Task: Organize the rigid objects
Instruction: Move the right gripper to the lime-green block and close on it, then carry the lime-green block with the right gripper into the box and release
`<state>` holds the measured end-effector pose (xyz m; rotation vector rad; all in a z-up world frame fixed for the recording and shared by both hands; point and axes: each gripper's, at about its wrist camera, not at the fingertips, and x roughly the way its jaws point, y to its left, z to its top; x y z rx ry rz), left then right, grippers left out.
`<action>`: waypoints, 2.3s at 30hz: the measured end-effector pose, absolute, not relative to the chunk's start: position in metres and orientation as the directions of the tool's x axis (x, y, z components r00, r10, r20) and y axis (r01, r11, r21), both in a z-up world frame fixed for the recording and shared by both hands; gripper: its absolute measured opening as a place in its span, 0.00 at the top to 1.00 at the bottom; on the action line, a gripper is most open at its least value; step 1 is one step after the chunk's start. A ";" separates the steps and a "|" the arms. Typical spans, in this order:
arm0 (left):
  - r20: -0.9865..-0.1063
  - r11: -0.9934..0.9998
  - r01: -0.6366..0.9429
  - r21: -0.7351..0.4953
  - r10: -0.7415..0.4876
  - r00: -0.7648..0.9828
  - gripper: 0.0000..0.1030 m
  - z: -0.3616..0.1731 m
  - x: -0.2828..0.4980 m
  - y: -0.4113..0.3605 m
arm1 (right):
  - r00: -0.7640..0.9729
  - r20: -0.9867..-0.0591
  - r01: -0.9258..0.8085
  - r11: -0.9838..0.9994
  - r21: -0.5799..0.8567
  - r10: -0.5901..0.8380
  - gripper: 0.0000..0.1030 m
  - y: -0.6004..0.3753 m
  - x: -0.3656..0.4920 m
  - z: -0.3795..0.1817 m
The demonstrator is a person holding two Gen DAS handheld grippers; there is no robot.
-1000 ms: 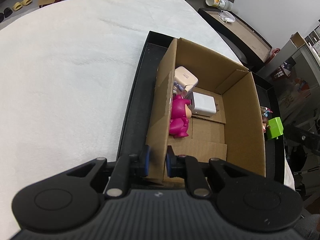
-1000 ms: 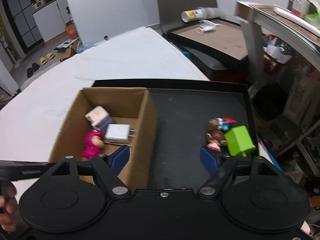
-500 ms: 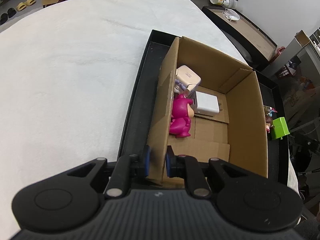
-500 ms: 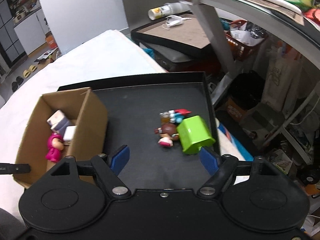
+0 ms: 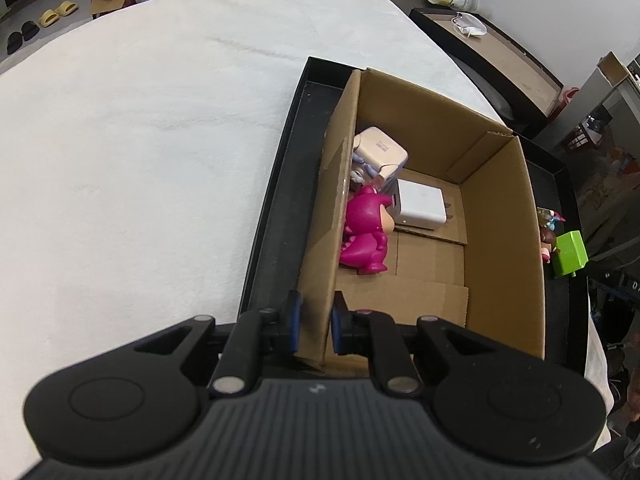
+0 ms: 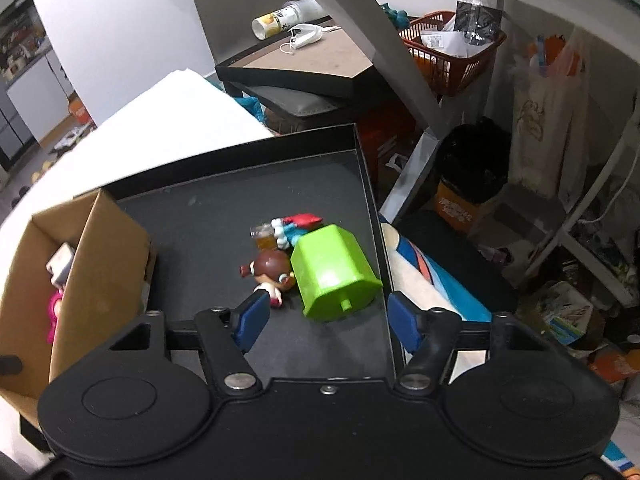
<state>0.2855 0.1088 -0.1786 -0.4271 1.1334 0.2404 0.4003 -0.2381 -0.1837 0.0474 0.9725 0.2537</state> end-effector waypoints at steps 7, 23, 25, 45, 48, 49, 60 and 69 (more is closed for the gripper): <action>-0.918 0.896 -0.401 -0.190 -0.018 0.396 0.87 -0.182 0.290 0.106 | 0.549 -0.805 -0.164 0.973 0.161 0.225 0.48 -0.243 0.419 -0.194; -0.921 0.895 -0.410 -0.175 -0.001 0.390 0.87 -0.182 0.291 0.104 | 0.515 -0.813 -0.174 0.962 0.212 0.273 0.56 -0.240 0.430 -0.205; -0.921 0.896 -0.409 -0.174 -0.001 0.390 0.87 -0.182 0.291 0.104 | 0.504 -0.817 -0.167 0.960 0.226 0.280 0.56 -0.242 0.429 -0.206; -0.918 0.897 -0.400 -0.186 -0.014 0.397 0.87 -0.183 0.289 0.105 | 0.358 -0.887 -0.138 0.956 0.260 0.293 0.52 -0.238 0.410 -0.212; -0.917 0.899 -0.397 -0.187 -0.015 0.399 0.87 -0.183 0.289 0.105 | 0.375 -0.882 -0.137 0.958 0.252 0.286 0.52 -0.239 0.407 -0.203; -0.916 0.898 -0.397 -0.190 -0.017 0.400 0.87 -0.183 0.289 0.106 | 0.379 -0.880 -0.134 0.958 0.252 0.285 0.52 -0.239 0.405 -0.200; -0.910 0.897 -0.388 -0.213 -0.037 0.414 0.86 -0.183 0.286 0.110 | 0.428 -0.856 -0.179 0.956 0.234 0.290 0.52 -0.210 0.391 -0.164; -0.905 0.898 -0.380 -0.220 -0.043 0.422 0.86 -0.182 0.284 0.111 | 0.464 -0.824 -0.260 0.939 0.226 0.326 0.52 -0.166 0.389 -0.127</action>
